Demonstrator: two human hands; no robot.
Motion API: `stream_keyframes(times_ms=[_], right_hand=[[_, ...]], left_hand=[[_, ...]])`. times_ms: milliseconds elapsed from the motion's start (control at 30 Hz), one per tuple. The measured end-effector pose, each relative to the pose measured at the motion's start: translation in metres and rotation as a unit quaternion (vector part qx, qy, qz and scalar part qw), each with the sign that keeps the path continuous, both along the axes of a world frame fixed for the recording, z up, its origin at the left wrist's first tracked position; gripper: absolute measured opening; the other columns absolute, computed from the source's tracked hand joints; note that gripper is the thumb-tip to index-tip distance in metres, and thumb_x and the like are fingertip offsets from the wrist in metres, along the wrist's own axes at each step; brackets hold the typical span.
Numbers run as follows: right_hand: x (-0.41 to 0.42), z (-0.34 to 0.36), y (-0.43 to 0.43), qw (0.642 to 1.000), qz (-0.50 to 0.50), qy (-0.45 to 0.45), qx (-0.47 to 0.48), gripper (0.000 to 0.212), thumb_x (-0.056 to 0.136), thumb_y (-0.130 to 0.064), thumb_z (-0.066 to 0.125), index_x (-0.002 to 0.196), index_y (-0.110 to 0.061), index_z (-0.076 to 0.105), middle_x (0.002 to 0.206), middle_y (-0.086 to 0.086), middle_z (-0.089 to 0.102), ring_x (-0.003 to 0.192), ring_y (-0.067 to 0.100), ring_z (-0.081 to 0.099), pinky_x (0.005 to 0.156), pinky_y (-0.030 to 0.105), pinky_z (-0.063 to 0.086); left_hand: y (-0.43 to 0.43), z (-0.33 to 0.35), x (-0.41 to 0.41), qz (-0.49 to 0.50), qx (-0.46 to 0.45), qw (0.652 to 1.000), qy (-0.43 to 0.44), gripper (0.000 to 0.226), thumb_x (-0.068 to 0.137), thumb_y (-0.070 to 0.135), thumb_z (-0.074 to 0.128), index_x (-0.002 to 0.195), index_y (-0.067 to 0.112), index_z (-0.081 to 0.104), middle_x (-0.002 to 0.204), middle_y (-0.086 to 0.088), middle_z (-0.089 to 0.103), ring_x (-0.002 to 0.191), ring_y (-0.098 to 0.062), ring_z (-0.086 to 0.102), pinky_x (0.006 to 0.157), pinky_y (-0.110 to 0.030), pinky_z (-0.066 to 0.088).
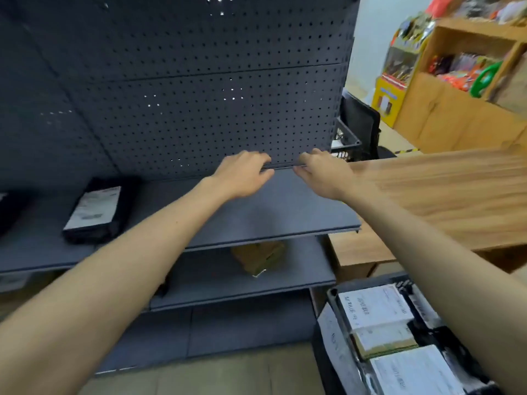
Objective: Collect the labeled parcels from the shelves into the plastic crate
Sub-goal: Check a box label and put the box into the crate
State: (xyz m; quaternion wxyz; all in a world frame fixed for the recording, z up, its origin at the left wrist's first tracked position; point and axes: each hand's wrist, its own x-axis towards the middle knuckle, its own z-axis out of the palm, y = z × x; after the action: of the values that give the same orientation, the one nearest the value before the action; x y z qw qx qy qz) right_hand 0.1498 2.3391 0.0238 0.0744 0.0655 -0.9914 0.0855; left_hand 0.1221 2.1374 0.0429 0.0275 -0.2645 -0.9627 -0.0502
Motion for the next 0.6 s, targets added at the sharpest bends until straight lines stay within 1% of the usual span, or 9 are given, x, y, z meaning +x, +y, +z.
stream_keyframes(times_ms=[100,233,300,467,600], right_hand=[[0.0,-0.003,-0.045,0.999,0.037,0.003,0.007,0.036,0.104,-0.035,0.039,0.117,-0.006,0.055,0.118,0.018,0.055,0.112,0.04,0.053,0.083,0.046,0.044],[0.013,-0.005,-0.092,0.997,0.074,0.002,0.009,0.041,0.105,-0.037,0.038,0.128,-0.007,0.054,0.124,0.019,0.054,0.114,0.041,0.052,0.087,0.048,0.045],[0.023,-0.006,-0.109,0.996,0.083,0.0,0.012,0.042,0.105,-0.038,0.038,0.13,-0.007,0.053,0.126,0.019,0.053,0.116,0.04,0.052,0.088,0.047,0.045],[0.054,-0.013,-0.132,0.997,0.076,-0.015,0.02,0.043,0.105,-0.038,0.038,0.132,-0.008,0.052,0.129,0.018,0.052,0.118,0.04,0.051,0.09,0.047,0.044],[0.079,-0.03,-0.14,0.998,0.056,-0.031,0.029,0.041,0.104,-0.037,0.039,0.128,-0.007,0.053,0.127,0.018,0.053,0.117,0.041,0.052,0.09,0.048,0.044]], left_hand=[[-0.048,-0.002,0.013,0.036,-0.004,0.999,-0.001,0.045,0.105,0.041,0.043,0.142,0.018,0.053,0.14,-0.007,0.058,0.126,-0.03,0.053,0.095,-0.044,0.045],[-0.094,-0.003,0.036,0.065,-0.009,0.998,-0.001,0.048,0.106,0.041,0.041,0.147,0.016,0.048,0.147,-0.009,0.052,0.132,-0.03,0.049,0.099,-0.044,0.043],[-0.11,-0.005,0.048,0.073,-0.007,0.997,-0.003,0.05,0.106,0.042,0.041,0.148,0.016,0.046,0.148,-0.009,0.05,0.133,-0.031,0.048,0.101,-0.044,0.042],[-0.134,-0.02,0.077,0.076,0.004,0.997,-0.02,0.05,0.106,0.043,0.04,0.149,0.018,0.046,0.149,-0.009,0.05,0.134,-0.031,0.048,0.1,-0.044,0.043],[-0.142,-0.039,0.1,0.061,0.008,0.998,-0.034,0.049,0.106,0.042,0.04,0.148,0.018,0.046,0.149,-0.008,0.05,0.134,-0.031,0.048,0.1,-0.045,0.043]])
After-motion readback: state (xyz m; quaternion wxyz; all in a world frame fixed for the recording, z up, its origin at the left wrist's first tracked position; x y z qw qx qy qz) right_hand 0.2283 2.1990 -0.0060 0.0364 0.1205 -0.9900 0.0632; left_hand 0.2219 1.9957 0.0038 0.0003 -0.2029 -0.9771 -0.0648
